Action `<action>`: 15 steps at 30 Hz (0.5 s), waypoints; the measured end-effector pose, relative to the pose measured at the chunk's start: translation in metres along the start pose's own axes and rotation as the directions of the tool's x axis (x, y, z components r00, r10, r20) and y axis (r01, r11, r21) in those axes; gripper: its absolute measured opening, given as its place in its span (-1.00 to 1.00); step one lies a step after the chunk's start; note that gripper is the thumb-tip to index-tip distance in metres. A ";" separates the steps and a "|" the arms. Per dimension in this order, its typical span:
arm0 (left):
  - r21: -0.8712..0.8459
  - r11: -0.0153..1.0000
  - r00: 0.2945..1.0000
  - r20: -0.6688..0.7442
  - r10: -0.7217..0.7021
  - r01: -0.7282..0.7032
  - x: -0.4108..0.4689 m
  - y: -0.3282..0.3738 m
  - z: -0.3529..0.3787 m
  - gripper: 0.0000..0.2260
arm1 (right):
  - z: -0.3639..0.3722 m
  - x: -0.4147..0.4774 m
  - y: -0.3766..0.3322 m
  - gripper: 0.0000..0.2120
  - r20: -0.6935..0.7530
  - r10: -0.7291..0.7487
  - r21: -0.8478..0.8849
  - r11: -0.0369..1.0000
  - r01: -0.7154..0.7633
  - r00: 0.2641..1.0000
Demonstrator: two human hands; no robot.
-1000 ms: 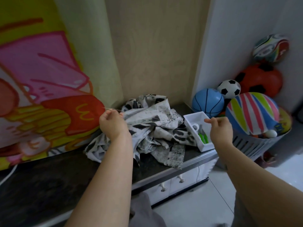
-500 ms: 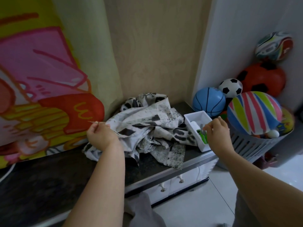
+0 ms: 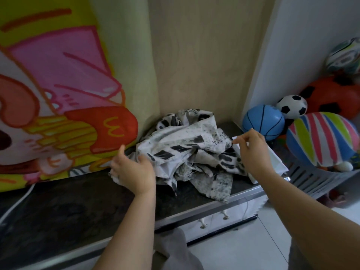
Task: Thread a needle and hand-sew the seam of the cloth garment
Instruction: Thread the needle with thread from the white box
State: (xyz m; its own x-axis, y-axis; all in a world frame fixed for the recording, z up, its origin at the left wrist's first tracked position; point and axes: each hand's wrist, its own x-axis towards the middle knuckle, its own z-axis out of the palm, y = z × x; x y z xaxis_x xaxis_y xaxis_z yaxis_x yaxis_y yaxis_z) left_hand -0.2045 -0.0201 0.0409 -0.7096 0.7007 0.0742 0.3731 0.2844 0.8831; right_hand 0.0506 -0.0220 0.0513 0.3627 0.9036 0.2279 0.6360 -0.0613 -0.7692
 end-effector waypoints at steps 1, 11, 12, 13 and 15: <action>-0.011 0.989 0.989 -0.012 0.150 -0.150 -0.006 0.009 0.002 -0.59 | -0.002 0.002 -0.003 -0.84 -0.010 -0.014 0.019 1.000 0.014 1.000; -0.205 0.654 0.423 0.616 0.665 -0.728 -0.069 0.086 0.087 -0.73 | -0.046 0.017 -0.013 -0.85 -0.173 -0.061 0.158 0.983 0.088 0.983; -0.171 0.645 0.394 0.667 0.632 -0.745 -0.073 0.088 0.100 -0.72 | -0.051 0.019 -0.010 -0.85 -0.184 -0.060 0.165 0.982 0.091 0.981; -0.122 0.630 0.374 0.713 0.593 -0.767 -0.076 0.089 0.113 -0.70 | -0.054 0.019 -0.008 -0.84 -0.189 -0.061 0.168 0.981 0.093 0.980; -0.004 0.564 0.350 0.781 0.517 -0.826 -0.081 0.089 0.137 -0.71 | -0.060 0.020 -0.003 -0.81 -0.195 -0.062 0.170 0.981 0.096 0.979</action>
State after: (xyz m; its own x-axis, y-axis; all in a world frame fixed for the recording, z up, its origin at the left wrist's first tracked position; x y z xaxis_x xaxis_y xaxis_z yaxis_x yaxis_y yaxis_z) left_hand -0.0321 0.0381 0.0499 0.4115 0.9034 0.1208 0.7941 -0.4204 0.4388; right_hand 0.0970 -0.0290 0.0945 0.4482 0.8057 0.3872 0.5427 0.0989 -0.8341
